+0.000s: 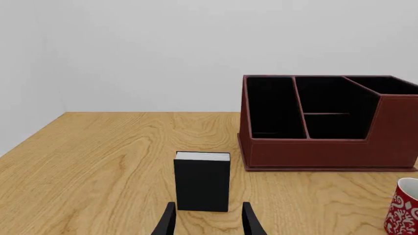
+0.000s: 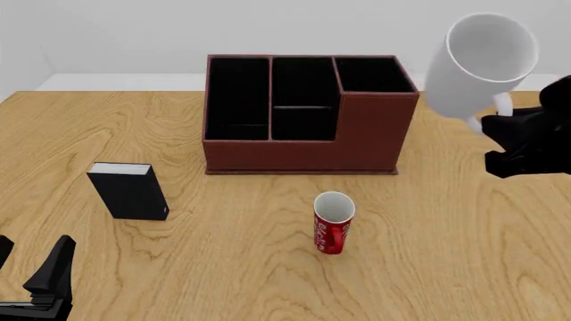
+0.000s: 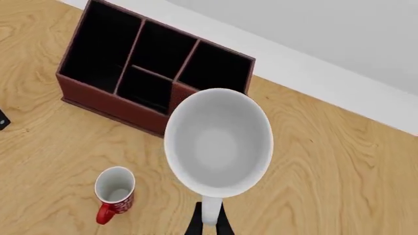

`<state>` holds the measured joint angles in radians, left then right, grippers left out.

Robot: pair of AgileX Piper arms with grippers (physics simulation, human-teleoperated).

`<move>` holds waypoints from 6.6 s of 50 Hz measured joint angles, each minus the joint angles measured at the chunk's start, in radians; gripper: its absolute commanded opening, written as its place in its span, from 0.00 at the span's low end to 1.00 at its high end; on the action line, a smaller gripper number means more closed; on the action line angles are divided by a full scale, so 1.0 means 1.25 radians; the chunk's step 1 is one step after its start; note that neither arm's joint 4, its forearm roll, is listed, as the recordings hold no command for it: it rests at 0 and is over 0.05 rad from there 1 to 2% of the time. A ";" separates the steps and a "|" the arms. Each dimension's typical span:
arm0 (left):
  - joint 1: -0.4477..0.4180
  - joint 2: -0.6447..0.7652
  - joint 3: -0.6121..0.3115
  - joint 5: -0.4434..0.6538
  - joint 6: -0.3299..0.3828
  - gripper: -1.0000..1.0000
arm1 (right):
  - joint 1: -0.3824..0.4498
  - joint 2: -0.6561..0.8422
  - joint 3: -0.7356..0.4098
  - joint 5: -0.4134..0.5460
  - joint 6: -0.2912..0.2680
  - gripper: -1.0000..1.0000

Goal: Pick up the white mug and place it to the right of the caddy.

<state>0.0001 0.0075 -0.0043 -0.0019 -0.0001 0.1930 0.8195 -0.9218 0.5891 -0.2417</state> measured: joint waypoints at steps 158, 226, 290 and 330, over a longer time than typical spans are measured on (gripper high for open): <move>0.000 0.000 0.000 0.000 0.000 1.00 | -0.204 0.450 -0.147 -0.210 0.054 0.00; 0.000 0.000 0.000 0.000 0.000 1.00 | -0.237 0.613 -0.222 -0.262 0.060 0.00; 0.000 0.000 0.000 0.000 0.000 1.00 | -0.247 0.746 -0.241 -0.323 0.054 0.00; 0.000 0.000 0.000 0.000 0.000 1.00 | -0.245 0.782 -0.225 -0.355 0.066 0.00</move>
<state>0.0002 0.0075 -0.0043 -0.0019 -0.0001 -0.1131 1.7965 -1.2026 0.1452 -0.1593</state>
